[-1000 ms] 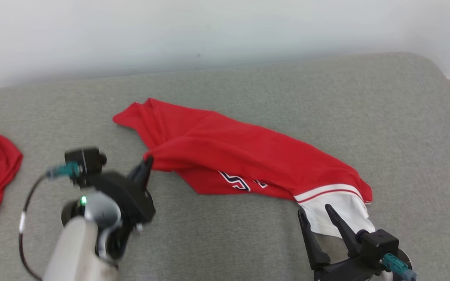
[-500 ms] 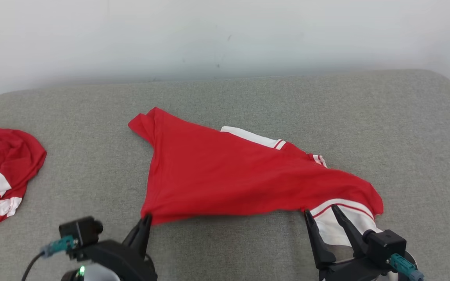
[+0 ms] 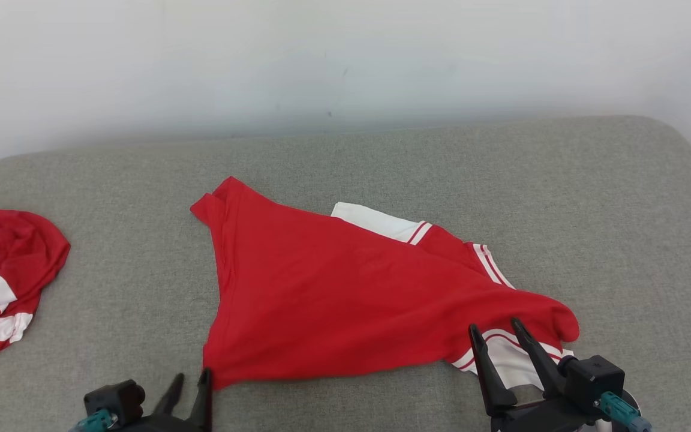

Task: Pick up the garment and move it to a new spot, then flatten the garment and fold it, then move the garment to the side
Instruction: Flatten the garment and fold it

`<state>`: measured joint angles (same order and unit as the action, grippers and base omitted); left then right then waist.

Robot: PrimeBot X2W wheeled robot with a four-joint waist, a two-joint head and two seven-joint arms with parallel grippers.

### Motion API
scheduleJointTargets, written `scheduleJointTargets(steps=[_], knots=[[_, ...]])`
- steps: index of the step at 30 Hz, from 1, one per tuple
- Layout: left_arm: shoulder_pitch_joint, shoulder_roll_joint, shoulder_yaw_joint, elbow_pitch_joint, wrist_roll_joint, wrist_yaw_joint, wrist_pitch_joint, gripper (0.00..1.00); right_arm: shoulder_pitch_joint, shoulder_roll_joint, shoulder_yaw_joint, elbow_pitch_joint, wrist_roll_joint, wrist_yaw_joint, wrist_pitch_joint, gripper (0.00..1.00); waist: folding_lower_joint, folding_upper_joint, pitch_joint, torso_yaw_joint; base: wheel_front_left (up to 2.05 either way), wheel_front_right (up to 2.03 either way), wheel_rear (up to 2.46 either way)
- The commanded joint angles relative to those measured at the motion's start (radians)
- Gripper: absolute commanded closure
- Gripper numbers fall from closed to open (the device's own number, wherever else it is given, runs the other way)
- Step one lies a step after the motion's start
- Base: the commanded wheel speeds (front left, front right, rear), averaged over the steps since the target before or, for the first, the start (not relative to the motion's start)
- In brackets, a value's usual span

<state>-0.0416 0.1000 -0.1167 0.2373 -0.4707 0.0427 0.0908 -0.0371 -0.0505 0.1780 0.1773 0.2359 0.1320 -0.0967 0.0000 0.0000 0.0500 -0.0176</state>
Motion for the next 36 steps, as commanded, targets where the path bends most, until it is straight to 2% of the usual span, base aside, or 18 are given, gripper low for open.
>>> scheduleJointTargets(steps=[1, 8, 12, 15, 21, 27, 34, 36], knots=[[-0.016, 0.0, 0.004, 0.013, 0.01, -0.009, -0.043, 0.0, 0.006, 0.0, -0.003, 0.001, 0.001, -0.003, -0.003, 0.0, 0.0, 0.0, -0.006, -0.001, 0.0, 0.0, 0.0], [-0.003, -0.009, 0.002, 0.03, 0.033, -0.057, -0.277, 0.0, 0.026, 0.0, -0.022, -0.002, -0.001, -0.003, 0.002, 0.0, 0.0, 0.0, -0.038, 0.01, 0.0, 0.0, 0.0], [0.014, 0.005, 0.008, 0.014, 0.064, -0.081, -0.342, 0.0, 0.036, 0.0, -0.032, -0.003, 0.0, -0.003, 0.006, 0.0, 0.0, 0.0, -0.057, 0.017, 0.0, 0.0, 0.0], [0.029, 0.006, 0.02, 0.0, 0.097, -0.095, -0.355, 0.0, 0.033, 0.0, -0.039, -0.002, -0.001, -0.003, 0.007, 0.0, 0.0, 0.0, -0.066, 0.019, 0.0, 0.0, 0.0], [0.069, -0.023, 0.097, -0.08, 0.166, -0.095, -0.355, 0.0, 0.035, 0.0, -0.057, 0.015, -0.007, -0.003, -0.002, 0.0, 0.0, 0.0, -0.075, 0.024, 0.0, 0.0, 0.0], [0.111, -0.043, 0.13, -0.108, 0.216, -0.1, -0.355, 0.0, 0.016, 0.0, -0.084, 0.052, -0.024, -0.003, 0.007, 0.0, 0.0, 0.0, -0.085, 0.022, 0.0, 0.0, 0.0], [0.136, -0.049, 0.139, -0.121, 0.231, -0.1, -0.355, 0.0, -0.083, -0.036, -0.119, 0.081, -0.013, -0.003, 0.094, 0.0, 0.0, 0.0, -0.085, 0.023, 0.0, 0.0, 0.0], [0.136, -0.049, 0.139, -0.124, 0.238, -0.101, -0.355, 0.0, -0.131, -0.063, -0.124, 0.11, 0.005, -0.003, 0.158, 0.0, 0.0, 0.0, -0.079, 0.026, 0.0, 0.0, 0.0]])
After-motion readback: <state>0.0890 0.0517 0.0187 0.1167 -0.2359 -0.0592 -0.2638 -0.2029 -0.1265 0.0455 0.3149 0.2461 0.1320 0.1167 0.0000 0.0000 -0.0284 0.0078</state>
